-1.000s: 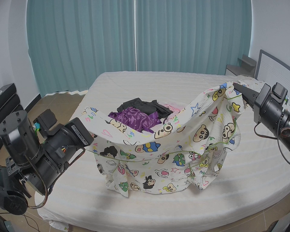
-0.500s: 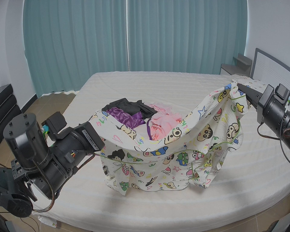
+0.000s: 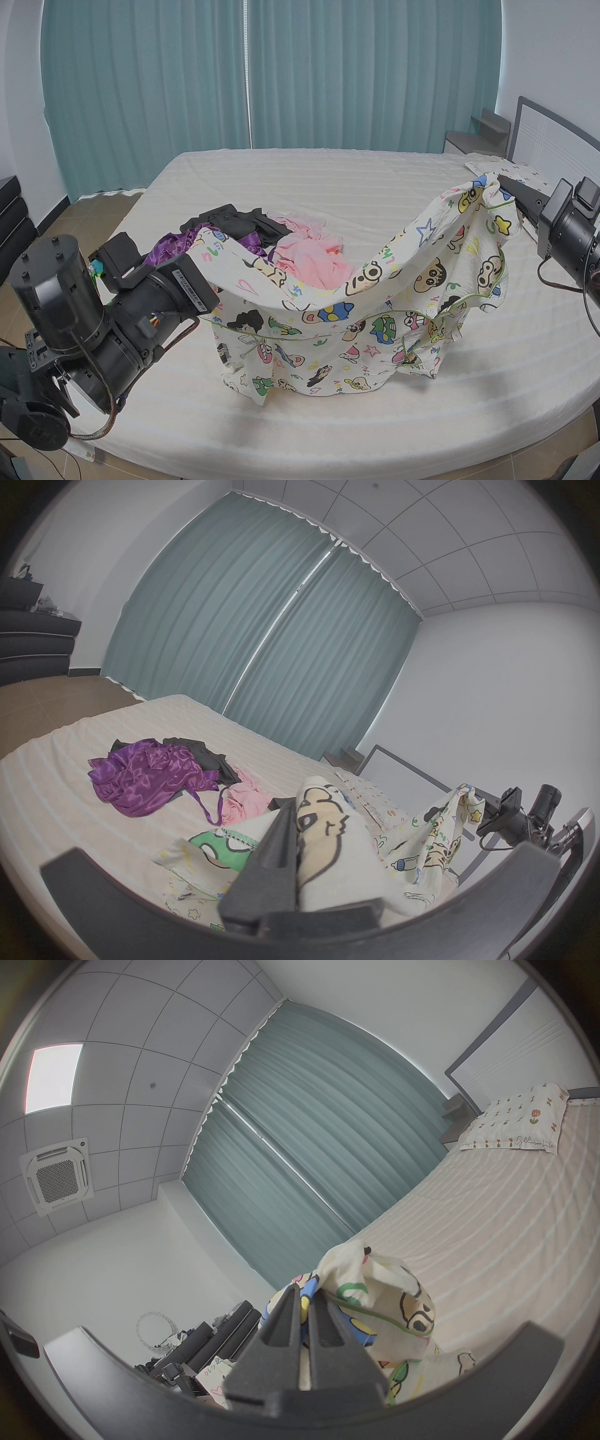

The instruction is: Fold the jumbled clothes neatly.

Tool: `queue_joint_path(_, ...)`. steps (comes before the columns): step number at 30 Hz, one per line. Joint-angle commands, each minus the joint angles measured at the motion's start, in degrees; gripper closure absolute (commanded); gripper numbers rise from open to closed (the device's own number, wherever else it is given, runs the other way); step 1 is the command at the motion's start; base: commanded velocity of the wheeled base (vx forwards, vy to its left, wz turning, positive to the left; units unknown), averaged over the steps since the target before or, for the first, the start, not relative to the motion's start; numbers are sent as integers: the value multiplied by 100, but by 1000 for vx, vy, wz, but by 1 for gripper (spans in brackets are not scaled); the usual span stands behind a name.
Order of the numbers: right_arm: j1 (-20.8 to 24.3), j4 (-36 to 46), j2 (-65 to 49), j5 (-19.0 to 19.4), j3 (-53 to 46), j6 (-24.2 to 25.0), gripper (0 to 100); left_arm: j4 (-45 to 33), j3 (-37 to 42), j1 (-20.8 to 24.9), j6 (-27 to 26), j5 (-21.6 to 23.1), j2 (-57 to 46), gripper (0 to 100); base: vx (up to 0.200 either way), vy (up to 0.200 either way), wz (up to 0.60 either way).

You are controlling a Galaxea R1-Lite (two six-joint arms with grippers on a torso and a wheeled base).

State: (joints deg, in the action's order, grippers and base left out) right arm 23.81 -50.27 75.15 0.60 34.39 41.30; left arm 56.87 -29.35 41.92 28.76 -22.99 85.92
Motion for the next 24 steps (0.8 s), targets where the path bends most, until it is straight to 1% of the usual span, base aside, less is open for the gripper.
queue_joint_path(1, -8, 9, -1, 2, -2, 9, 100, 8, -44, 0, -11, 5, 13, 100, 0, -200, 0)
queue_joint_path(24, -8, -9, -27, 2, -20, 1, 100, 17, -88, 79, -37, 5, 74, 100, 0, -200, 0)
